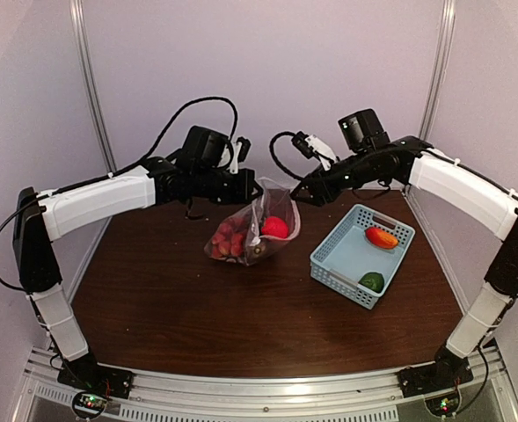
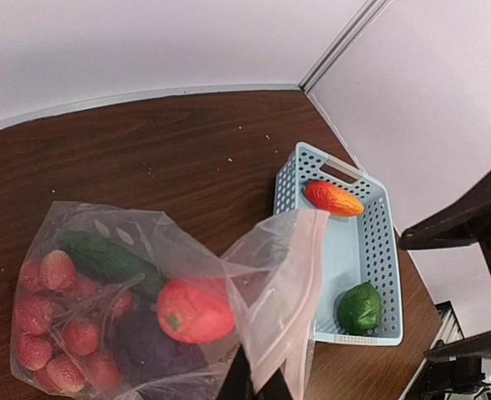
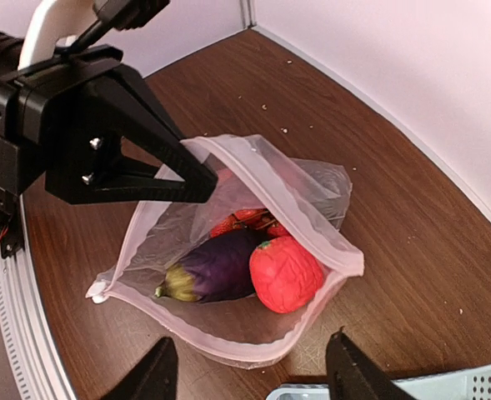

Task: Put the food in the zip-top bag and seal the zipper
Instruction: Place the fake fruit in the zipper food storage bag, then adjust the zipper food storage bag at the center of the board.

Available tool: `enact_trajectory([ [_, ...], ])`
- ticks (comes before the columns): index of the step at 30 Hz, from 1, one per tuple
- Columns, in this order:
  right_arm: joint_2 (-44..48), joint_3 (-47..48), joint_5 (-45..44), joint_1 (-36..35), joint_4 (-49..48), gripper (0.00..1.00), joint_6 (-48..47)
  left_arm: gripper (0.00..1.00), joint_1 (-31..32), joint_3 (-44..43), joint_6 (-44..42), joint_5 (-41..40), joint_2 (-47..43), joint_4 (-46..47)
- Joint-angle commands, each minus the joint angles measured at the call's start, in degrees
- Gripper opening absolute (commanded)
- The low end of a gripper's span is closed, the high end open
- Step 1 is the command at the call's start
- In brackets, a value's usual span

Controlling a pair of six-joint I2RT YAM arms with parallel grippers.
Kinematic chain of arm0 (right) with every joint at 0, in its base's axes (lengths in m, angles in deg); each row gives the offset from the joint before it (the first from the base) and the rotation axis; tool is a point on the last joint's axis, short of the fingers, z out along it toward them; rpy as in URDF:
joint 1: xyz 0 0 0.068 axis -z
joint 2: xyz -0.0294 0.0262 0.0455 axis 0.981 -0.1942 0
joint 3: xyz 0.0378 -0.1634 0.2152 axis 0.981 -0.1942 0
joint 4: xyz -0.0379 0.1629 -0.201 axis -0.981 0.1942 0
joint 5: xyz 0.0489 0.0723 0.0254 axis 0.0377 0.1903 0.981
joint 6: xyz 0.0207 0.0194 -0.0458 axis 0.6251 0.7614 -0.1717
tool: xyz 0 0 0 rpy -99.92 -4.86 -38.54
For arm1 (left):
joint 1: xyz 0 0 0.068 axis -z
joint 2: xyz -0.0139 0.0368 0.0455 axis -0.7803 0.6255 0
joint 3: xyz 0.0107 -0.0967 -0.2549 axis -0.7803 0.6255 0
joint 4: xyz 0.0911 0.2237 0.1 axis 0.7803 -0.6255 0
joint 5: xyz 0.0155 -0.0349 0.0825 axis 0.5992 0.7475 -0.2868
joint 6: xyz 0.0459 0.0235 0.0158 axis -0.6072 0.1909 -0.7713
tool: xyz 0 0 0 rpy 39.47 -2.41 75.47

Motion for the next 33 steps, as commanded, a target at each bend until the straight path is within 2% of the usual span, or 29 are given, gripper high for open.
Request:
enact_trajectory([
  [1,1.9,-6.7,-9.9,0.3,-2.1,0.52,1.5,0.0,-0.6,1.5,0.7,-0.5,-2.7,3.4],
  [8,-4.8,-4.2,-7.3,0.1,-1.0,0.48,3.2,0.0,-0.7,1.7,0.8,-0.3,-2.8,3.6],
  [10,-6.7,-2.8,-7.4,0.2,-0.2,0.37,3.5,0.0,-0.7,1.8,0.8,-0.4,-2.9,3.5],
  [14,-6.8,-1.7,-7.7,0.2,0.4,0.05,3.3,0.0,-0.9,2.2,0.5,-0.8,-3.4,3.1],
  [15,-6.1,-1.3,-8.1,0.3,0.6,0.0,3.3,0.0,-1.1,2.3,0.4,-0.9,-3.4,3.0],
  [22,-2.2,5.6,-4.2,0.2,4.1,0.0,1.6,0.0,-2.2,3.9,-4.0,-3.0,-2.9,3.2],
  [26,-6.0,10.0,-1.7,0.3,6.7,0.0,3.0,0.0,-3.8,-0.2,-5.6,3.2,-3.2,2.7],
  [30,-7.3,12.5,-2.3,0.5,5.0,0.0,2.9,0.0,-3.9,0.6,-9.5,-4.7,-8.5,6.6],
  [33,-7.7,14.5,-1.6,1.2,5.6,0.0,1.9,0.0,-4.0,-0.4,-10.3,-3.5,-9.7,6.7],
])
